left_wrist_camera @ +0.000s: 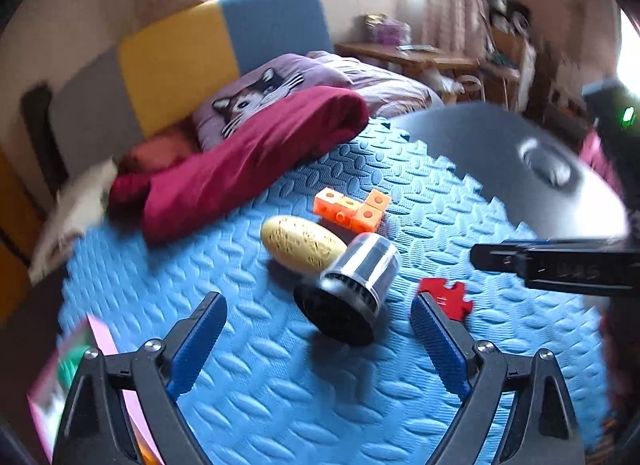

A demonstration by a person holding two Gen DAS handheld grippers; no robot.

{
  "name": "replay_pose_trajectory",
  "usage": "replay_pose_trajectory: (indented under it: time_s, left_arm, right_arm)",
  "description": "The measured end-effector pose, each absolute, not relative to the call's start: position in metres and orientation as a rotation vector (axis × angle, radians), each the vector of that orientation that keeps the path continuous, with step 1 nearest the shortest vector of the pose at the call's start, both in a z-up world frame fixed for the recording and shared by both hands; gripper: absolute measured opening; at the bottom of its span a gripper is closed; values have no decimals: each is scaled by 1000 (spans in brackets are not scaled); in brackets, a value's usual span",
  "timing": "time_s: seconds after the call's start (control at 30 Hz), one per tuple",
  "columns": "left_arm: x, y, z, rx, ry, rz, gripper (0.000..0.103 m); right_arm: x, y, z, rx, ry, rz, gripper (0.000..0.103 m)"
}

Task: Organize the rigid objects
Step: 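Close the left tool on the black-and-clear cup while the right tool approaches the red puzzle piece, then lift the cup with the left tool while the right tool closes on the red puzzle piece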

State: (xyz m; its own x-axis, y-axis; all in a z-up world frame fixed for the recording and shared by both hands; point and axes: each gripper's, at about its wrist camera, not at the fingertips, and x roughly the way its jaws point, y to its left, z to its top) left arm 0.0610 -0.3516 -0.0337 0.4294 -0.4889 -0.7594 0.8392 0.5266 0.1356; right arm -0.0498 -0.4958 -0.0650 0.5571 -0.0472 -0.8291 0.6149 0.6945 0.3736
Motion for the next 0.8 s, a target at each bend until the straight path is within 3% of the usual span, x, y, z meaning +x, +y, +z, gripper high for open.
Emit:
replay_pose_trajectory:
  time_s: [0.17, 0.33, 0.4, 0.8]
  left_arm:
    - [66, -374, -48, 654, 745, -914, 87]
    - [77, -387, -65, 646, 845, -935, 62]
    - [76, -386, -67, 619, 857, -927, 58]
    - [48, -325, -66, 433, 992, -837, 58]
  right_arm:
    - [-49, -496, -64, 721, 899, -421, 43]
    - [-49, -497, -64, 731, 896, -418, 43]
    - [-49, -498, -65, 733, 897, -420, 43]
    - [-47, -497, -71, 729, 930, -415, 43]
